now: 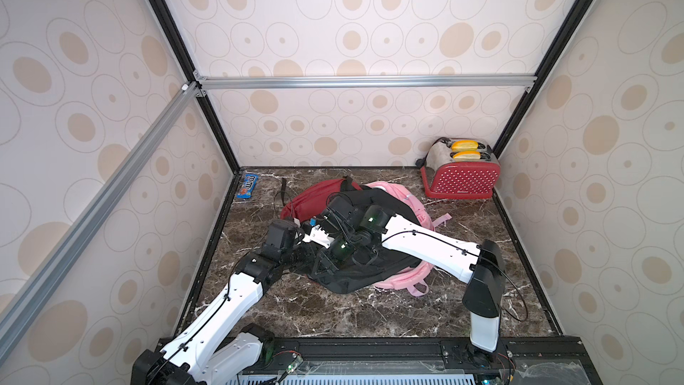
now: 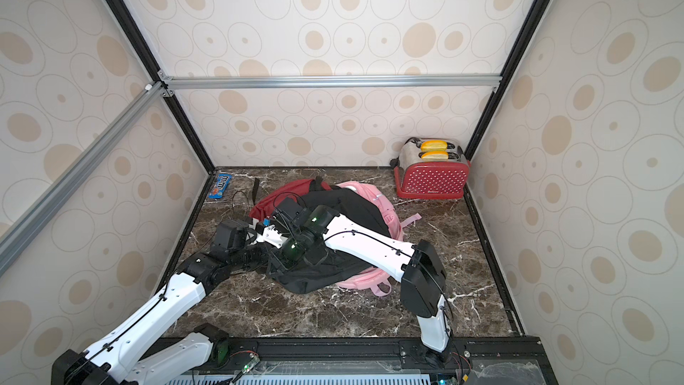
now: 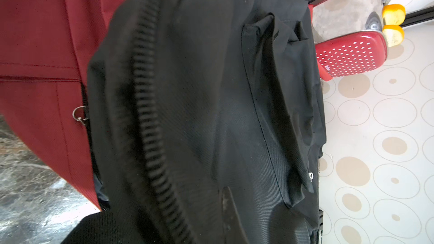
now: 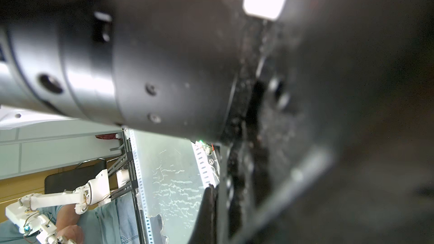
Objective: Zip up the backpack
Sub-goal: Zip the zipper on the backpack.
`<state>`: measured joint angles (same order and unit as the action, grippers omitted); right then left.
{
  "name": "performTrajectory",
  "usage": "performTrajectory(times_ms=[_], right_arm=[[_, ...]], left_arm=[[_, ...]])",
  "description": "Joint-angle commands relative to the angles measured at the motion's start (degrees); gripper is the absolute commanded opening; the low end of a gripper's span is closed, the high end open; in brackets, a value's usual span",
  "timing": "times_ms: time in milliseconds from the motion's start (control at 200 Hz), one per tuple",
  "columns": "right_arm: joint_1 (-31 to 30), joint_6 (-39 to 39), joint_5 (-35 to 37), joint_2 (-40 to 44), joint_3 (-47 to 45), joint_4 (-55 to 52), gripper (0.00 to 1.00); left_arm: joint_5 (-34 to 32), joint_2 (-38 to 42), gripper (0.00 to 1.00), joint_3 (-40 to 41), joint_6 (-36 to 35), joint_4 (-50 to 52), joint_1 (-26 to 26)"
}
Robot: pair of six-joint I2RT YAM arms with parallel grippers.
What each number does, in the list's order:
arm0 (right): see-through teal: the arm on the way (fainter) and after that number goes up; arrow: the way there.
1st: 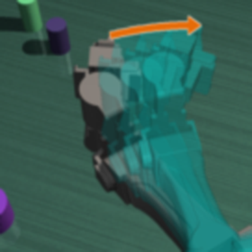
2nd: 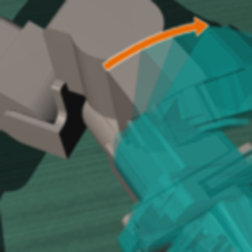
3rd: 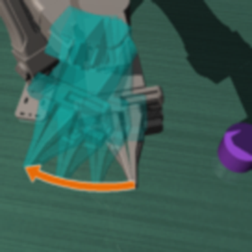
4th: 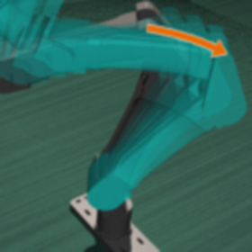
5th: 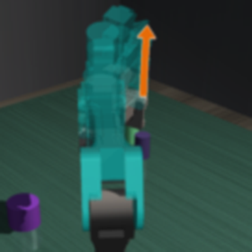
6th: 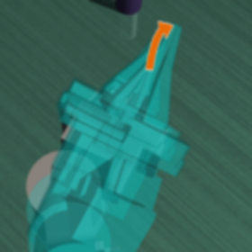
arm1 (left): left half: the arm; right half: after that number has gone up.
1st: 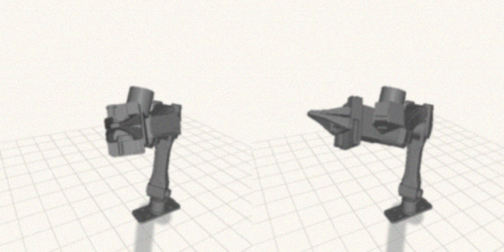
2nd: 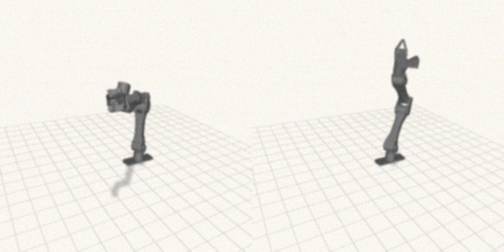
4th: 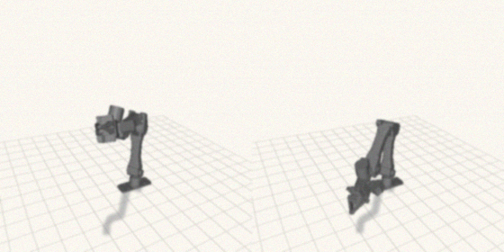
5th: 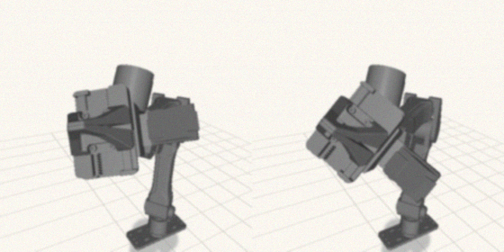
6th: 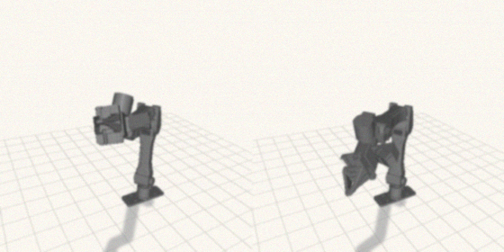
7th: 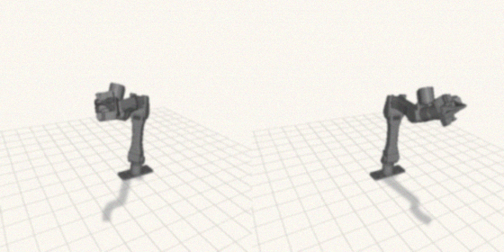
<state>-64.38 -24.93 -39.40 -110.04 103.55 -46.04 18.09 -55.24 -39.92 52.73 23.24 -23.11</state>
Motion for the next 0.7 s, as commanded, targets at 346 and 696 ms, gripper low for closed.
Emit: performTrajectory(times_ms=[346,696], right_arm=[[2.98,1.42,-8.51,1.55,-2.79,7.81,0.00],[5.71,0.04,-6.36,7.95,-10.07,9.47,0.00]], left_arm=[[3.25,2.95,0.14,-3.91,-2.03,3.13,-0.78],[-2.07,5.73,0.92,-6.25,-4.92,6.35,-0.73]])
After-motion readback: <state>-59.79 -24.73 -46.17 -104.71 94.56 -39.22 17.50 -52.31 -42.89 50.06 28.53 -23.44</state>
